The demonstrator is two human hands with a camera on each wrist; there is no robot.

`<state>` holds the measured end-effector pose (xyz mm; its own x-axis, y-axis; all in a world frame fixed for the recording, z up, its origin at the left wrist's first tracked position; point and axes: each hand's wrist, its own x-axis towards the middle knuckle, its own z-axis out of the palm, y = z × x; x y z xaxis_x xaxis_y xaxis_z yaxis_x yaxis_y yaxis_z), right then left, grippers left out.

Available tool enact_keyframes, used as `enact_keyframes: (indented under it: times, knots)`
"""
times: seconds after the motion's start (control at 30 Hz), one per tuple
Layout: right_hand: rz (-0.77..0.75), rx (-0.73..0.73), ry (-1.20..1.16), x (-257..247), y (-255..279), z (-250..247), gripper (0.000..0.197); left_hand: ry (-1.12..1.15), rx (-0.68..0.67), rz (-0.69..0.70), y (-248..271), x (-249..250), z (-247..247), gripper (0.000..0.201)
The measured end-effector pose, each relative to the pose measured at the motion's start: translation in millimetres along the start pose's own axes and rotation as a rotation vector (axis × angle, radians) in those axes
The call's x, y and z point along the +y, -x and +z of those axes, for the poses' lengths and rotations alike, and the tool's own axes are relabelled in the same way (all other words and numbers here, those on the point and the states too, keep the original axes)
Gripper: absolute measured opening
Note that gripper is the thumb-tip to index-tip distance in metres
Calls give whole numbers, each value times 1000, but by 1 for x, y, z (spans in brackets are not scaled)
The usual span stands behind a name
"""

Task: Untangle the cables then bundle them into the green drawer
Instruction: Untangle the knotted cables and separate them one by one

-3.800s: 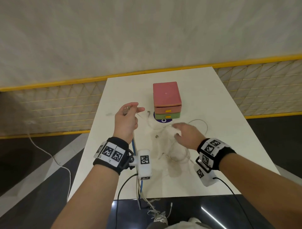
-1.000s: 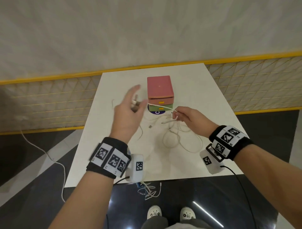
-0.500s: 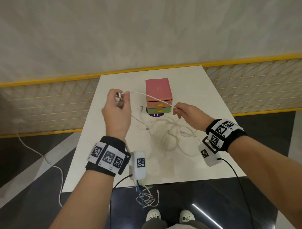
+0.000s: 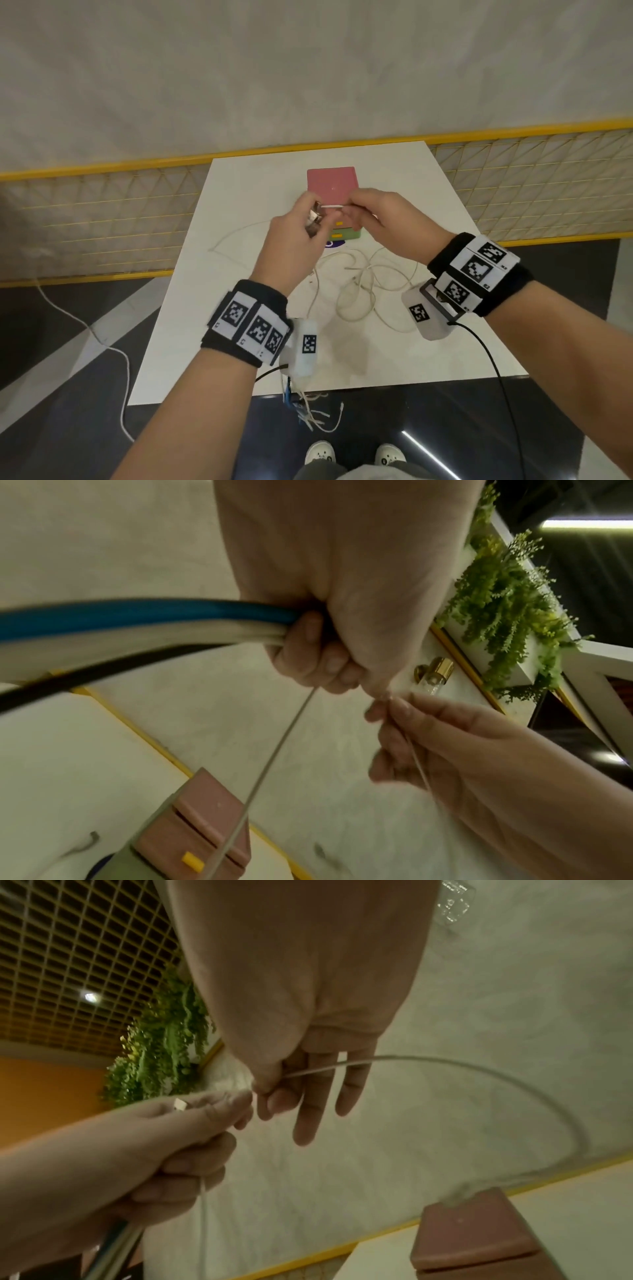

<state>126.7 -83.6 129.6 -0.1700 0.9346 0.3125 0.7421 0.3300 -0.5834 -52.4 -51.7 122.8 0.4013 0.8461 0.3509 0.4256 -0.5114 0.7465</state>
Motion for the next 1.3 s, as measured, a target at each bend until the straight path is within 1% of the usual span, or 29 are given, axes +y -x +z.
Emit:
enact_keyframes:
  times: [0.07,0.1,0.13,0.2,0.23,0.3,0.33,0.4,0.47,0.5,0.53,0.57,0.6,0.63,0.67,0.7,0.73,0.77,0.8,0.83,0.87,0.9,0.93,0.97,1.0,1.07,1.13,1.23,1.3]
  knots:
    - [63,-39,-38,-5,12,-4,20,4,6,-21,-2,-4,-10,18]
    - [102,-87,-68,-6,21,-3,18,-11,-30,-32,-1,-5,-17,20]
    - [143,-150,-105,-6,31,0,16,-37,-95,-45,1,-6,-23,20]
    - [220,-304,-169,-6,51,12,13,-60,-234,-67,6,-8,-30,17]
    - [251,-391,-183,-4,60,20,12,-56,-269,-77,10,-8,-31,16]
    - [305,-570,-193,1,77,39,12,-30,-263,-93,15,-8,-30,17]
    - [317,-658,-195,2,85,49,14,-8,-252,-99,17,-7,-28,18]
    - [285,-822,-144,2,97,64,21,53,-247,-115,22,-6,-23,18]
    - [224,-916,35,-2,101,70,37,97,-263,-127,29,-2,-18,16]
    - [219,-894,127,-4,100,69,46,127,-278,-144,32,0,-15,15]
    - [230,-819,197,-5,96,66,51,170,-296,-170,36,3,-14,15]
    - [227,-697,250,-6,92,61,52,217,-321,-191,39,8,-13,15]
    - [224,-554,280,-8,86,56,48,256,-350,-198,43,12,-13,16]
    - [214,-400,258,-11,81,51,40,281,-378,-193,46,16,-13,17]
    - [207,-280,156,-17,76,45,28,301,-401,-179,49,19,-12,19]
    - [188,-222,0,-23,74,41,19,320,-418,-162,52,23,-12,19]
    - [172,-230,-140,-30,71,38,25,344,-425,-149,54,26,-12,19]
    - [160,-299,-256,-36,70,37,35,373,-425,-142,57,30,-11,17]
    - [162,-388,-396,-43,71,39,40,404,-416,-136,58,34,-11,15]
    - [159,-463,-596,-49,72,42,41,433,-400,-131,59,38,-11,12]
    - [172,-494,-843,-52,75,46,41,449,-377,-129,60,41,-11,9]
    - [207,-481,-1068,-53,78,49,38,460,-352,-130,60,43,-12,8]
    - [243,-464,-1218,-54,80,53,28,468,-332,-128,61,44,-13,6]
    - [266,-452,-1250,-56,81,56,20,480,-321,-120,62,45,-13,5]
    - [287,-433,-1207,-56,81,58,16,495,-315,-112,62,45,-13,5]
    - [292,-404,-1028,-54,81,62,2,529,-291,-120,63,43,-10,7]
    - [276,-409,-928,-56,80,61,19,594,-233,-136,62,42,-9,10]
    - [275,-491,-778,-63,81,64,33,729,-147,-125,55,44,-15,14]
    - [332,-497,-777,-66,86,73,38,676,-115,-125,50,43,-20,15]
